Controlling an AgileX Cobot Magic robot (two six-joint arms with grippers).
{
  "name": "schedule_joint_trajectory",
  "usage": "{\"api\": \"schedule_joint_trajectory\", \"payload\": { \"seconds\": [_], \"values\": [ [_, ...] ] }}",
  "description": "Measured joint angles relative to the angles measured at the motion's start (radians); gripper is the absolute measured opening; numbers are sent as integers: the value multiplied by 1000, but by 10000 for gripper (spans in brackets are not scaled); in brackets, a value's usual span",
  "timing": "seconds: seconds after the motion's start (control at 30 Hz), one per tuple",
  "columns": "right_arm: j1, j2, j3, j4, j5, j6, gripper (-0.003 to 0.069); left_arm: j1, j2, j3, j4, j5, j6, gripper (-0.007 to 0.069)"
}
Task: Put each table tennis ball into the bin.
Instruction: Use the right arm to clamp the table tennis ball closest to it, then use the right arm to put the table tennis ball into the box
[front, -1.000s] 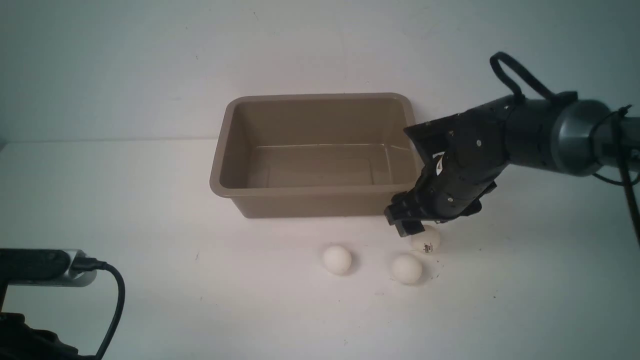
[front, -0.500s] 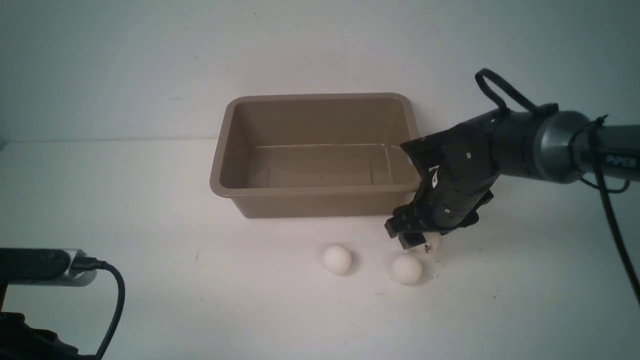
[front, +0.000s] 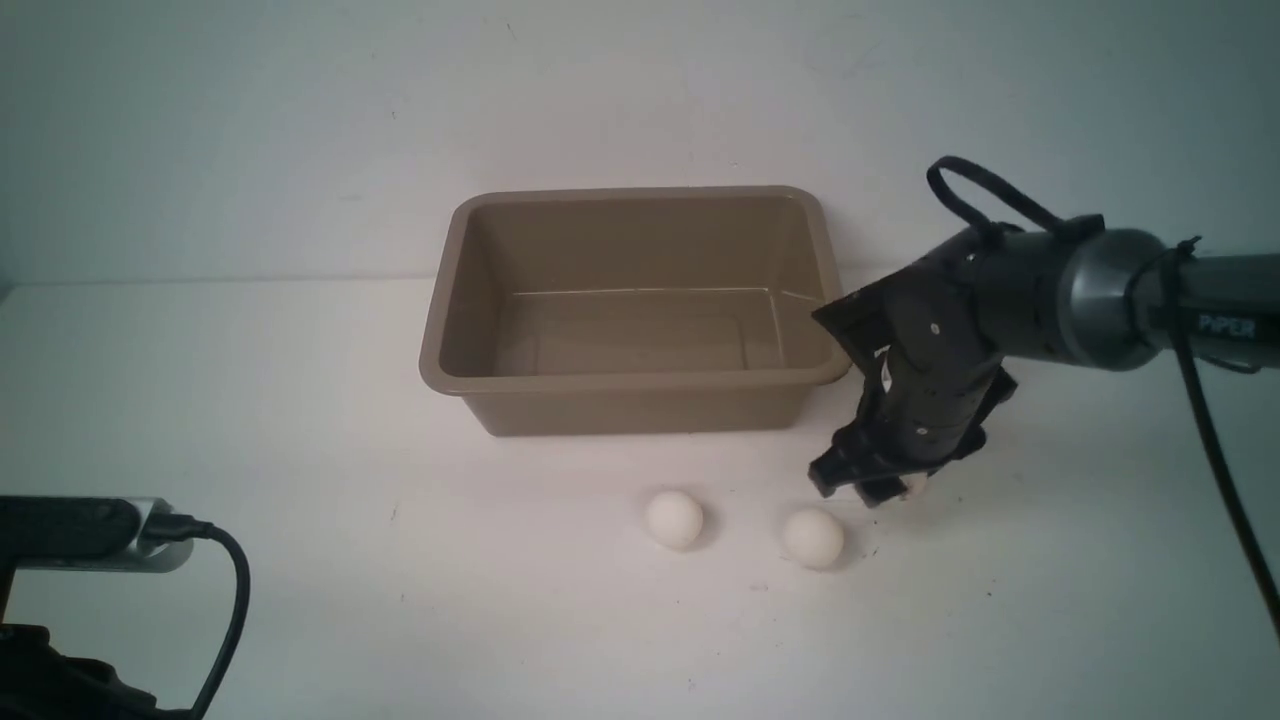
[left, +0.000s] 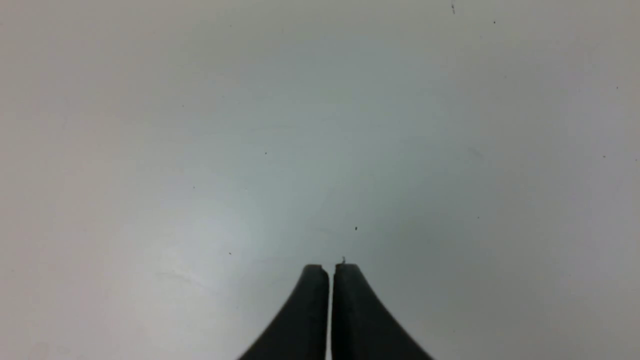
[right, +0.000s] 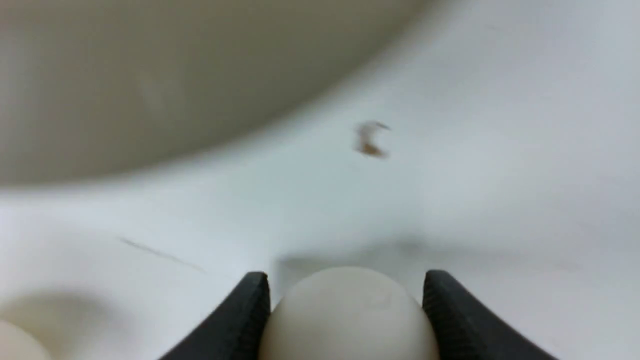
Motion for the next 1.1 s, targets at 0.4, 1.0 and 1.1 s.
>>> {"api": "schedule_joint_trajectory", "payload": {
  "seconds": [0.4, 1.0, 1.1],
  "values": [
    [0, -67, -262, -70, -105, 52, 353, 0, 0, 0, 0, -1, 0, -4],
    [0, 35, -281, 423, -195, -329, 353, 0, 0, 0, 2, -5, 0, -4],
    [0, 44, -286, 430, -184, -334, 353, 0, 0, 0, 2, -5, 0, -4]
  ]
}}
